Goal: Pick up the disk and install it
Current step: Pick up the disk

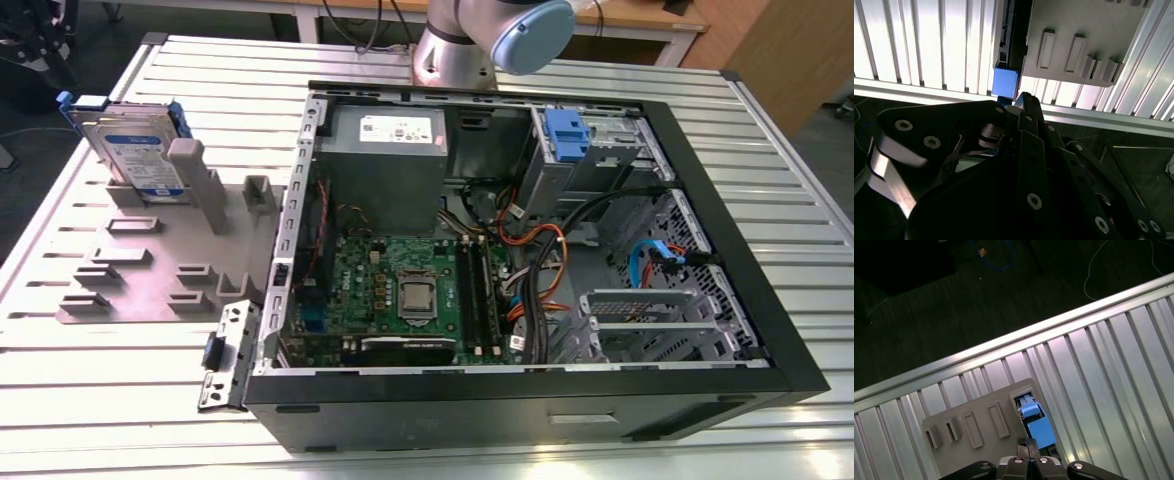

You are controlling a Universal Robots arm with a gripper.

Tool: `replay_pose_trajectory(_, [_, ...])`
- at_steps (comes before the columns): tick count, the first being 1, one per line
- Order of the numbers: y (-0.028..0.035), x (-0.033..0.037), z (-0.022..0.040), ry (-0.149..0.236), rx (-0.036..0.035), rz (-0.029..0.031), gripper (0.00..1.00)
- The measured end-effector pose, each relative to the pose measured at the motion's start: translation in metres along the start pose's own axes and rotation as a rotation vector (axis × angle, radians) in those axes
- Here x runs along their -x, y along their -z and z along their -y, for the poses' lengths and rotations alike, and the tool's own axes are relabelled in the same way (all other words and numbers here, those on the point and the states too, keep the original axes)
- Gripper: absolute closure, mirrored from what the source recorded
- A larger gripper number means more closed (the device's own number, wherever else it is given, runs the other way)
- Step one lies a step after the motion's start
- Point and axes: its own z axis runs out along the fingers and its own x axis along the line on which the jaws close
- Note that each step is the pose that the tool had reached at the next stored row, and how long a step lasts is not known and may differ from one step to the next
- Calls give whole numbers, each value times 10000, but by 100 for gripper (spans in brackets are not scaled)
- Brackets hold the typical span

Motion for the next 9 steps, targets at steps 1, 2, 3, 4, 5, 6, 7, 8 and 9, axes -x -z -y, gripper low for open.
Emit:
replay_pose_trajectory(1, [0, 0, 0, 1, 1, 0, 89])
replay_pose_trajectory(2, [0, 0, 0, 1, 0, 0, 89])
replay_pose_trajectory(3, [0, 0, 0, 2, 0, 0, 89])
replay_pose_trajectory(4, [0, 0, 0, 2, 0, 0, 89])
replay_pose_trajectory(5, [0, 0, 0, 3, 0, 0, 89])
replay_pose_trajectory(6, [0, 0, 0, 4, 0, 0, 89])
replay_pose_trajectory(7, [0, 0, 0, 4, 0, 0, 89])
replay_pose_trajectory(8, [0, 0, 0, 30, 0, -1, 89])
replay_pose_trajectory(9, [0, 0, 0, 30, 0, -1, 89])
